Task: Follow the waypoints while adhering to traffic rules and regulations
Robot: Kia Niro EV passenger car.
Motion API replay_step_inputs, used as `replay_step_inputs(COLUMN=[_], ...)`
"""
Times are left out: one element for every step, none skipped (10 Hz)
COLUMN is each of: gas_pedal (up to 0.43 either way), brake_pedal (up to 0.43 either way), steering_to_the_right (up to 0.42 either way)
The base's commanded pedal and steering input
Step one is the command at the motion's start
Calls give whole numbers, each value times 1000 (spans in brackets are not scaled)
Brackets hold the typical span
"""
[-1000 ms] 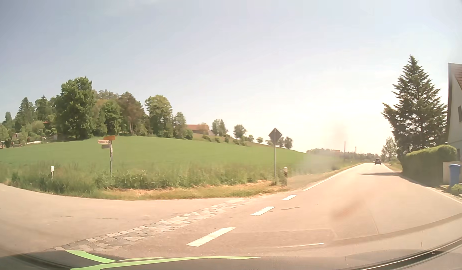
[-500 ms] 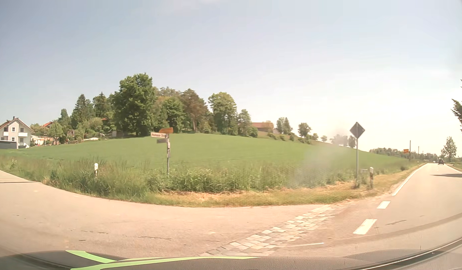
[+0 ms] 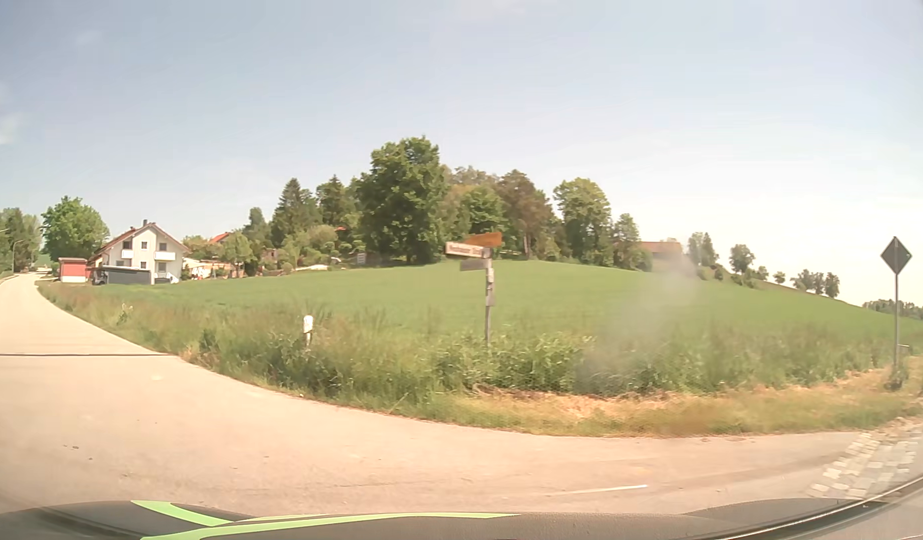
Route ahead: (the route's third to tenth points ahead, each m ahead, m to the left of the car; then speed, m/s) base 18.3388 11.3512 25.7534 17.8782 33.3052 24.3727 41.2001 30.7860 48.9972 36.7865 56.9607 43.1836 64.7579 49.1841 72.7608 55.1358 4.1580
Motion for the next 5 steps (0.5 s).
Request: replay_step_inputs(gas_pedal=[67, 67, 47, 79, 87], brake_pedal=[0, 0, 0, 0, 0], steering_to_the_right=[-471, -477, -477, -464, -451])
